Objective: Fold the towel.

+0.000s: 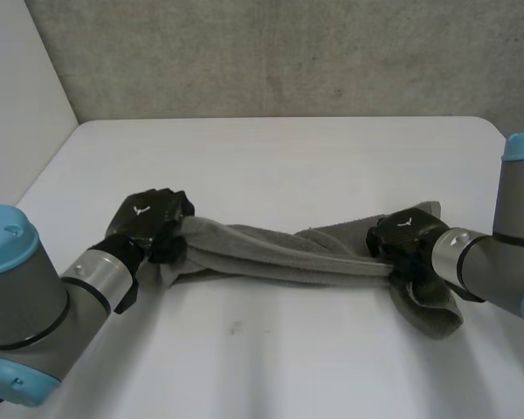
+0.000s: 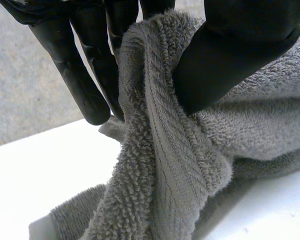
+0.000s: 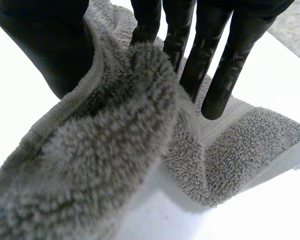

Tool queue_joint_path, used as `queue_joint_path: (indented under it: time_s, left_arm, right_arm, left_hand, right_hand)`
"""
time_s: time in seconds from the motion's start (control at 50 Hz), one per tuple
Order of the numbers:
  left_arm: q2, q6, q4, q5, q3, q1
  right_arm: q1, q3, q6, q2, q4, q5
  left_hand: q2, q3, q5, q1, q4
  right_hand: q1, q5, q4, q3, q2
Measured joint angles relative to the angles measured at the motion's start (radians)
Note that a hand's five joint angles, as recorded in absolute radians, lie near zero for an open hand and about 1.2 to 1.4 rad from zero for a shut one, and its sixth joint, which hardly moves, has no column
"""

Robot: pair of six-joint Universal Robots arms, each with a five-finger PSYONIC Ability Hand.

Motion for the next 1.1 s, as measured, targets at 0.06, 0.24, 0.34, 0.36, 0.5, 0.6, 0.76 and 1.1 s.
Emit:
queue_joint_path:
  time_s: [0.06, 0.24, 0.34, 0.36, 0.5, 0.6, 0.76, 1.1]
  left_arm:
    - [0.024, 0.007, 0.001, -0.002, 0.007, -0.002]
    - [0.085, 0.001, 0.005, -0.005, 0.020, -0.009]
    - [0.096, -0.003, 0.006, -0.006, 0.023, -0.016]
    - [0.096, -0.003, 0.006, -0.006, 0.023, -0.017]
    - [0.095, -0.003, 0.008, -0.008, 0.031, -0.018]
    - [0.094, -0.002, 0.009, -0.009, 0.038, -0.012]
    - [0.093, -0.001, 0.009, -0.010, 0.062, -0.003]
    - [0.056, -0.014, 0.002, -0.016, 0.177, -0.004]
  right_arm:
    - [-0.002, 0.043, 0.044, -0.030, -0.056, -0.003]
    - [0.001, 0.188, 0.156, -0.113, -0.203, -0.009]
    - [0.010, 0.246, 0.203, -0.137, -0.240, -0.010]
    - [0.013, 0.253, 0.211, -0.140, -0.244, -0.010]
    - [0.055, 0.299, 0.281, -0.172, -0.273, -0.003]
    - [0.074, 0.321, 0.304, -0.209, -0.299, 0.004]
    - [0.084, 0.330, 0.311, -0.294, -0.313, 0.012]
    - [0.170, 0.410, 0.311, -0.320, -0.292, 0.096]
  left_hand:
    - [0.000, 0.000, 0.000, 0.000, 0.000]
    - [0.000, 0.000, 0.000, 0.000, 0.000]
    - [0.000, 0.000, 0.000, 0.000, 0.000]
    - [0.000, 0.000, 0.000, 0.000, 0.000]
    - [0.000, 0.000, 0.000, 0.000, 0.000]
    - [0.000, 0.000, 0.001, 0.000, 0.000]
    - [0.000, 0.000, 0.002, 0.000, 0.000]
    - [0.000, 0.000, 0.002, 0.000, 0.000]
  right_hand:
    - [-0.142, -0.117, -0.118, -0.118, -0.114]
    - [-0.422, -0.372, -0.370, -0.370, -0.369]
    - [-0.482, -0.424, -0.423, -0.421, -0.417]
    - [-0.484, -0.425, -0.425, -0.422, -0.417]
    - [-0.497, -0.437, -0.436, -0.431, -0.429]
    - [-0.499, -0.438, -0.436, -0.431, -0.429]
    - [-0.550, -0.481, -0.480, -0.480, -0.478]
    - [-0.564, -0.504, -0.503, -0.504, -0.500]
